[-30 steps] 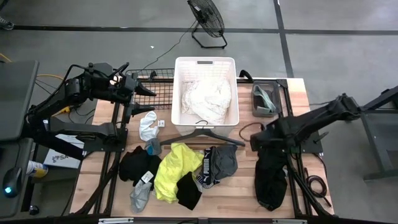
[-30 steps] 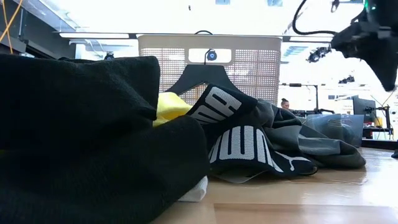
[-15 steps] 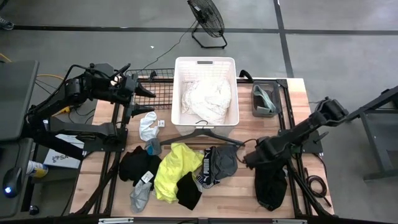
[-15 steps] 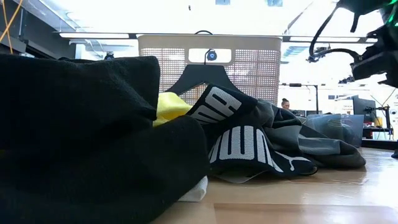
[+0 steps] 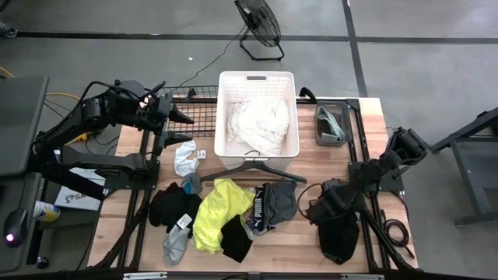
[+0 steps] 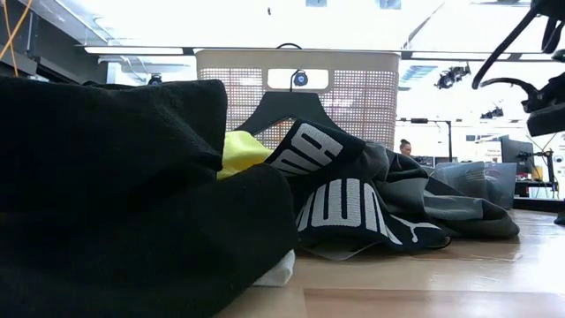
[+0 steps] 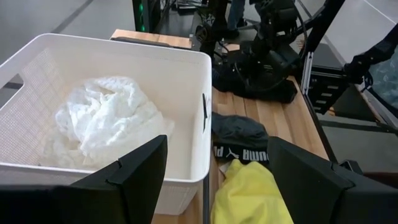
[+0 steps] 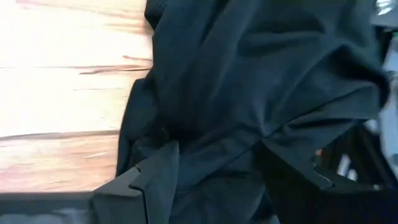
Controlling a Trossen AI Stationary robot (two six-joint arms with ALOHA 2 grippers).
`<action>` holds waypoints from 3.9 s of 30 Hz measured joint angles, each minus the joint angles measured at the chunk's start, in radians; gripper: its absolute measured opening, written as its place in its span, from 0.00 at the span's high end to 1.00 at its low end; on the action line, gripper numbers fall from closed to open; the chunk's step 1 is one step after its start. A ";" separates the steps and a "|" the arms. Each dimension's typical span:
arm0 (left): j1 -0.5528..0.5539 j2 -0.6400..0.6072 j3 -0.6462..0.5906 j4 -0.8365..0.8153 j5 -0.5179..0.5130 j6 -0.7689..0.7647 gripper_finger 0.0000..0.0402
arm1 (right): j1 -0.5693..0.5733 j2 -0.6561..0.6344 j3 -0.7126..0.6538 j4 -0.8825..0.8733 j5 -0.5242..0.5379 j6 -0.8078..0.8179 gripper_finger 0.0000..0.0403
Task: Pick & Place Cloths
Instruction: Put the right black underwear into the wire basket
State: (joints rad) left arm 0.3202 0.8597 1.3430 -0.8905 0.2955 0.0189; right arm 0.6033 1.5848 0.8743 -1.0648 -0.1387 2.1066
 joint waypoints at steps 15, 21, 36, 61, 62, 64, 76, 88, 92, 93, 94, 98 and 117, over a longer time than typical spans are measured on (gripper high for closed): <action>0.000 0.000 0.000 -0.006 0.005 0.000 0.32 | 0.004 -0.005 -0.140 0.243 0.003 0.039 0.51; 0.000 0.000 0.000 -0.023 0.007 -0.022 0.32 | 0.003 -0.003 -0.141 0.253 0.013 0.012 0.67; 0.000 0.000 0.000 -0.063 0.007 -0.054 0.32 | 0.033 -0.015 -0.066 0.208 0.293 -0.158 0.97; 0.000 -0.002 -0.101 0.034 0.006 -0.218 0.32 | 0.131 -0.093 0.646 -0.080 0.877 -0.916 0.97; 0.000 -0.002 -0.101 0.033 0.007 -0.229 0.32 | 0.131 -0.093 0.672 -0.078 0.899 -0.965 0.97; 0.000 0.004 -0.101 0.028 0.011 -0.236 0.32 | 0.129 -0.093 0.718 -0.066 0.946 -1.064 0.97; 0.000 0.022 -0.101 0.187 0.085 -0.154 0.32 | 0.014 -0.095 0.844 0.338 1.104 -1.798 0.97; 0.000 0.120 -0.101 0.272 0.114 -0.046 0.32 | -0.285 -0.095 0.843 0.676 0.853 -2.132 0.97; 0.000 0.158 -0.101 0.323 0.114 -0.037 0.32 | -0.364 -0.087 0.843 0.686 0.676 -2.129 0.97; 0.000 0.165 -0.101 0.340 0.114 -0.026 0.32 | -0.377 -0.086 0.843 0.687 0.637 -2.126 0.97; 0.000 0.172 -0.101 0.355 0.114 -0.017 0.32 | -0.391 -0.086 0.843 0.689 0.600 -2.123 0.97; 0.000 0.195 -0.101 0.433 0.114 0.004 0.32 | -0.433 -0.086 0.843 0.706 0.476 -2.111 0.97; -0.002 0.239 -0.100 0.664 0.396 -0.001 0.32 | -0.580 0.032 0.845 0.946 0.260 -2.128 0.97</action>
State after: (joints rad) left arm 0.3181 1.0985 1.2427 -0.2261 0.6916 0.0181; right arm 0.0236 1.6164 1.7190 -0.1189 0.1216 -0.0211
